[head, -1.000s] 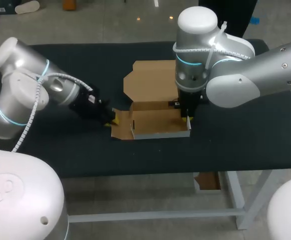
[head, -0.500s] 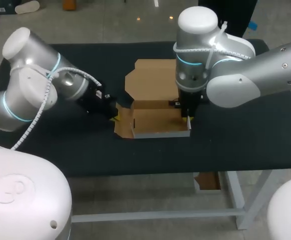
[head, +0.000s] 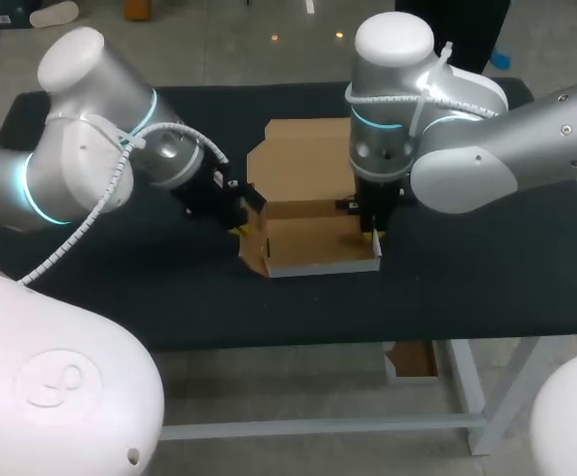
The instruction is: Assemble the packaging by folding the flat box into shape, placing the metal phone stand inside, and closing the box properly
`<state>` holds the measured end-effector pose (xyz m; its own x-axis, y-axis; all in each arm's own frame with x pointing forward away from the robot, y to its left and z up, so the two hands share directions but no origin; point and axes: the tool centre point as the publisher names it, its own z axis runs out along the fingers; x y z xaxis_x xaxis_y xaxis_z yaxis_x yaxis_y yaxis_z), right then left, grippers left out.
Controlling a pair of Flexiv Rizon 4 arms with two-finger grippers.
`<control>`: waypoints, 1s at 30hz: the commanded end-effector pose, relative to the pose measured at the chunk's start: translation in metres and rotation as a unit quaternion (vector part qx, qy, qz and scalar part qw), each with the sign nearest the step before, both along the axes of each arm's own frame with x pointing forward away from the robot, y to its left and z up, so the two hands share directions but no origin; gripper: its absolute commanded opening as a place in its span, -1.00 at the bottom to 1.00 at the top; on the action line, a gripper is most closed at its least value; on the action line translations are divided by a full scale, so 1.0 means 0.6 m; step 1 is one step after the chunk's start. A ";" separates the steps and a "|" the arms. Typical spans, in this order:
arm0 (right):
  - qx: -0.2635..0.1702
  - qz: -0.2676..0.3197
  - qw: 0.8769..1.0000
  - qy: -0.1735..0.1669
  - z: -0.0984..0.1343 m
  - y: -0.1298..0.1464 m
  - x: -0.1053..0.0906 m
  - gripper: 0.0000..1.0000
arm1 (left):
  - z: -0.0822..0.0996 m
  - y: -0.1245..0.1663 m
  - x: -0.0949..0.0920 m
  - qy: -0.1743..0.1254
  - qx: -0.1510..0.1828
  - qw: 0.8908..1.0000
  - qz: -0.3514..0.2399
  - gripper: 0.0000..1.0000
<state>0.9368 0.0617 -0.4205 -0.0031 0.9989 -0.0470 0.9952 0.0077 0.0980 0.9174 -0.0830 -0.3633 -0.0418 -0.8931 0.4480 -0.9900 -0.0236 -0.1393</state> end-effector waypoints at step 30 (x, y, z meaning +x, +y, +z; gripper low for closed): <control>-0.001 0.000 1.000 0.002 0.001 0.006 0.000 -1.00 | 0.028 0.075 -0.026 -0.016 -0.054 0.998 0.007 -0.44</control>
